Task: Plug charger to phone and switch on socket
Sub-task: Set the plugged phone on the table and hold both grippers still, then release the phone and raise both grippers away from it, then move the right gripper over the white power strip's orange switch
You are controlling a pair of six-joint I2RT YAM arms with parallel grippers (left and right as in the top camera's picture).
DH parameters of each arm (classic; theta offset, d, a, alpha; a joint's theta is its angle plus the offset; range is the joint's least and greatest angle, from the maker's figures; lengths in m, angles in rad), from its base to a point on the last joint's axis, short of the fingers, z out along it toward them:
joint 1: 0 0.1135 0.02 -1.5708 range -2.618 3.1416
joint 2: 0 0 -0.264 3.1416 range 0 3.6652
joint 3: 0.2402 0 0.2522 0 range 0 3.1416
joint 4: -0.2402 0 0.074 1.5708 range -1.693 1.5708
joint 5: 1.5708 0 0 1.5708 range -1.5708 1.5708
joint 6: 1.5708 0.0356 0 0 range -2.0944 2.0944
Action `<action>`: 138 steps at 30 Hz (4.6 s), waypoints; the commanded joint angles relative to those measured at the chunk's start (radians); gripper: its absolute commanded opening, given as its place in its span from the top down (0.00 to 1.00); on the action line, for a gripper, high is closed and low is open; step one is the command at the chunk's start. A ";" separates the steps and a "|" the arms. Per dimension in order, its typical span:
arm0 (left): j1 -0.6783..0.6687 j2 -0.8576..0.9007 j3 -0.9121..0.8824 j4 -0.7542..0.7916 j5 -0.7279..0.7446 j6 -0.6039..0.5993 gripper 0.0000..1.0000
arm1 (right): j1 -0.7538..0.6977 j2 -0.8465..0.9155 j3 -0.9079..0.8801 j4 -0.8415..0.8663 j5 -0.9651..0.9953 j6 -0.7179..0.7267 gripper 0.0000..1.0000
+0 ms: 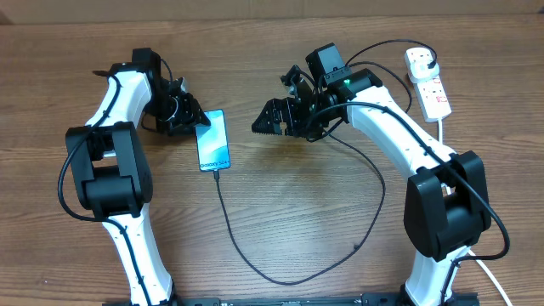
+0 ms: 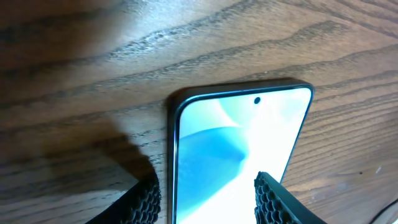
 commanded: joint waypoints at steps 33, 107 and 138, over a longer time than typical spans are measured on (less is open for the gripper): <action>0.053 -0.362 0.567 -0.392 -0.202 -0.047 0.00 | -0.518 -0.345 0.068 -0.204 0.235 -0.007 0.00; 0.053 -0.349 0.565 -0.390 -0.206 -0.048 0.00 | -0.777 0.272 0.060 0.391 0.601 0.014 0.00; 0.053 -0.349 0.565 -0.390 -0.206 -0.048 0.01 | -0.767 0.319 0.056 0.369 0.540 -0.001 0.00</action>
